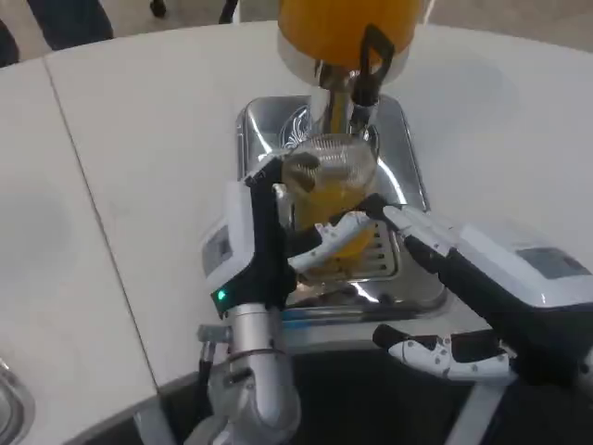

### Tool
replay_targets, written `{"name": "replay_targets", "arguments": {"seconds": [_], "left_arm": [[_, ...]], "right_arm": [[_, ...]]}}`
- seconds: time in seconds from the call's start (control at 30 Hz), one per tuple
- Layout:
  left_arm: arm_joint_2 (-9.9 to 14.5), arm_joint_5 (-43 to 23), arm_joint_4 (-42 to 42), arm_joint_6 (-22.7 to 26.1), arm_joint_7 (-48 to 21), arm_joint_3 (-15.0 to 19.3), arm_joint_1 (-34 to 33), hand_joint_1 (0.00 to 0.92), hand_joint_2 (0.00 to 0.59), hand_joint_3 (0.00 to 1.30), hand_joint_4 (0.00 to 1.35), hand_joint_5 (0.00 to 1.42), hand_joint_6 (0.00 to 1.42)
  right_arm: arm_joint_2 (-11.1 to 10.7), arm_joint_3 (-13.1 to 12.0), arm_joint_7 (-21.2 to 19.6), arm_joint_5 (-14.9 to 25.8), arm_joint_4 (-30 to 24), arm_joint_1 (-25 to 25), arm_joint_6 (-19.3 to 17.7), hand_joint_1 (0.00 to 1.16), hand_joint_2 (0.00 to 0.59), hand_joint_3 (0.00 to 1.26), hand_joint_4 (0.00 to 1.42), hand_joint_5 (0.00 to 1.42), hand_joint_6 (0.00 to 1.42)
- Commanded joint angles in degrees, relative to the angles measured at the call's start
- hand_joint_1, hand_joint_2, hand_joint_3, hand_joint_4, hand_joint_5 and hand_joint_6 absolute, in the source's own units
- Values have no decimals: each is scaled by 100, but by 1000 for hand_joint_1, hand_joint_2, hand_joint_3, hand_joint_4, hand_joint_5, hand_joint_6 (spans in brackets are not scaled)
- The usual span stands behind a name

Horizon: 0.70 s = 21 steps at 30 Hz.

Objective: Grasp the cup under the faucet to collect the drink, then remove the cup.

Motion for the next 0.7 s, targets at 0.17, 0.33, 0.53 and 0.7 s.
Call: {"name": "replay_targets", "arguments": {"seconds": [0.17, 0.33, 0.53, 0.7], "left_arm": [[388, 53, -388, -356, -136, 73, 149, 686, 69, 1081, 1233, 1389, 1424], [626, 53, -619, -371, -246, 138, 307, 687, 69, 1087, 1233, 1389, 1424], [781, 8, -1012, -337, -407, 246, 526, 687, 74, 1093, 1233, 1402, 1424], [953, 39, -1586, -276, -616, 377, 823, 691, 76, 1099, 1233, 1403, 1424]], "right_arm": [[-179, -61, 1, 38, -238, 143, -280, 555, 380, 26, 0, 25, 141], [-241, -220, 100, 125, -570, 291, -243, 558, 385, 26, 0, 25, 142], [-183, -202, 182, -54, -888, 419, -112, 561, 391, 26, 0, 25, 143], [-281, -372, 182, -189, -944, 592, -168, 557, 401, 26, 0, 15, 143]]}}
